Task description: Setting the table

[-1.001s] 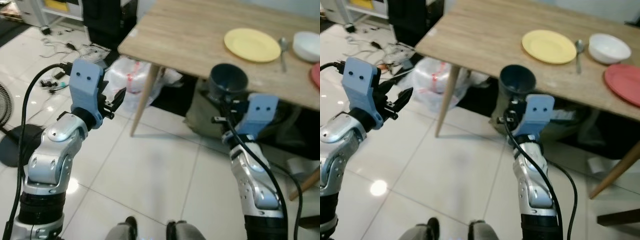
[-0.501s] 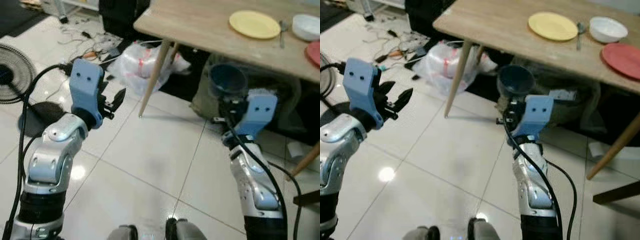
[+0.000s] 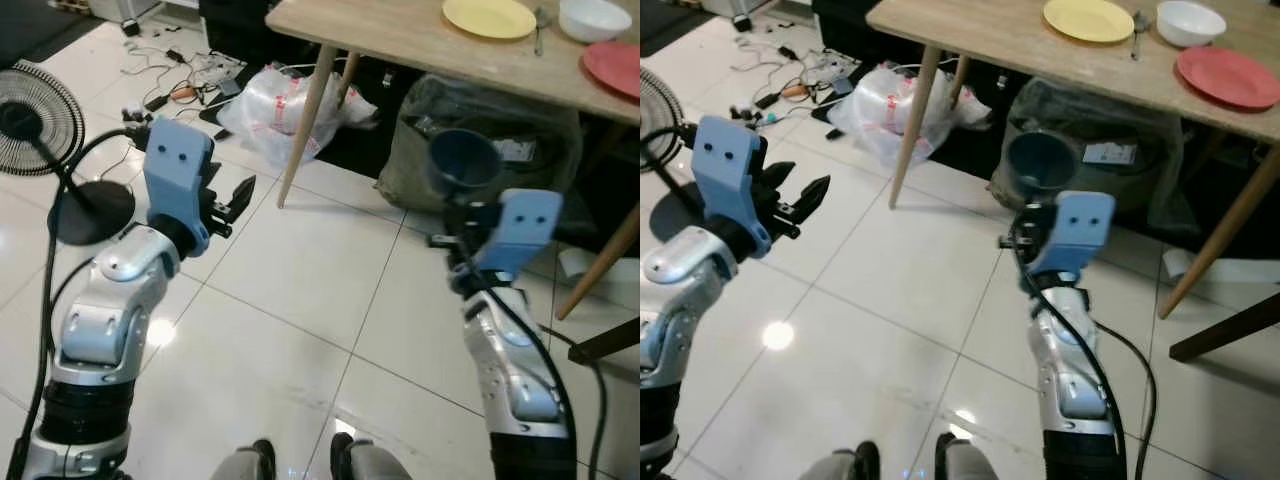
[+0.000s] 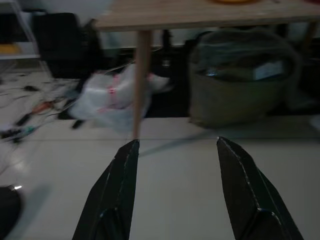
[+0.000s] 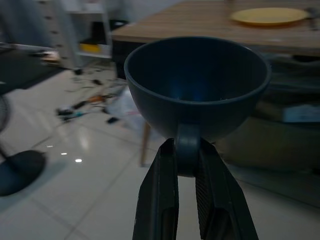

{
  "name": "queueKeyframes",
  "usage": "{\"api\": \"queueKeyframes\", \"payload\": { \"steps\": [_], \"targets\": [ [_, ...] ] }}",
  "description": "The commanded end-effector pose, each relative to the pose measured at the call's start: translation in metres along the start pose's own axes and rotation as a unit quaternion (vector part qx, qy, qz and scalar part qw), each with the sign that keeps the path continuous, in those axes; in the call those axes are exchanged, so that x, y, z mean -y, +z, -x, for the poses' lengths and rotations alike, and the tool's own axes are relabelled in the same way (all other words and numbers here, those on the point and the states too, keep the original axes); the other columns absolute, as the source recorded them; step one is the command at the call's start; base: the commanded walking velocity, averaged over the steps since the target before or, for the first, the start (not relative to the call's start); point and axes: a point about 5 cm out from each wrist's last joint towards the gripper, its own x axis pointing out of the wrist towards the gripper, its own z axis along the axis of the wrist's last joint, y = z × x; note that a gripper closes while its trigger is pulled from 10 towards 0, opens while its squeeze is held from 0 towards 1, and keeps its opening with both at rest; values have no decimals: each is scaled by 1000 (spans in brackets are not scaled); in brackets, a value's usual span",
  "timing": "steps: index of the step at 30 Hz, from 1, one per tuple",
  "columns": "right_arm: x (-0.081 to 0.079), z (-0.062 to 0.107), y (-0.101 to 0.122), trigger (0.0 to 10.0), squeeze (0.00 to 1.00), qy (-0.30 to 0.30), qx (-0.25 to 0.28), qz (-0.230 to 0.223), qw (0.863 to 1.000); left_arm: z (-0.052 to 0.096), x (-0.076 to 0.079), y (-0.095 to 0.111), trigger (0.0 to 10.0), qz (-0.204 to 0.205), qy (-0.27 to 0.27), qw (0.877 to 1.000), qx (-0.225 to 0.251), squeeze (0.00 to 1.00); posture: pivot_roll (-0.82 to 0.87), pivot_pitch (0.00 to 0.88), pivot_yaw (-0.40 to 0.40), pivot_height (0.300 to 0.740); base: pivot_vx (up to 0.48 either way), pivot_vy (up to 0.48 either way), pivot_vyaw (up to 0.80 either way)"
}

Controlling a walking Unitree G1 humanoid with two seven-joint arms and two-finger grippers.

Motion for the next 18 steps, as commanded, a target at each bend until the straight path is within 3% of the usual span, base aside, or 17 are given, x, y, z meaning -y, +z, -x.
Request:
{"api": "queueKeyframes", "payload": {
  "steps": [1, 18],
  "targets": [
    [3, 2, 0, 10000, 0, -6, 1, 2, 1000, 1, 0, -4, 10000, 6, 0, 1000, -6, 16, -28, 92, 77, 740, -364, 0, 0],
    [3, 2, 0, 10000, 0, -6, 2, 2, 1000, 0, 1, -4, 10000, 7, 0, 1000, -4, 20, -28, 93, 76, 740, -348, 0, 0]
  ]
}}
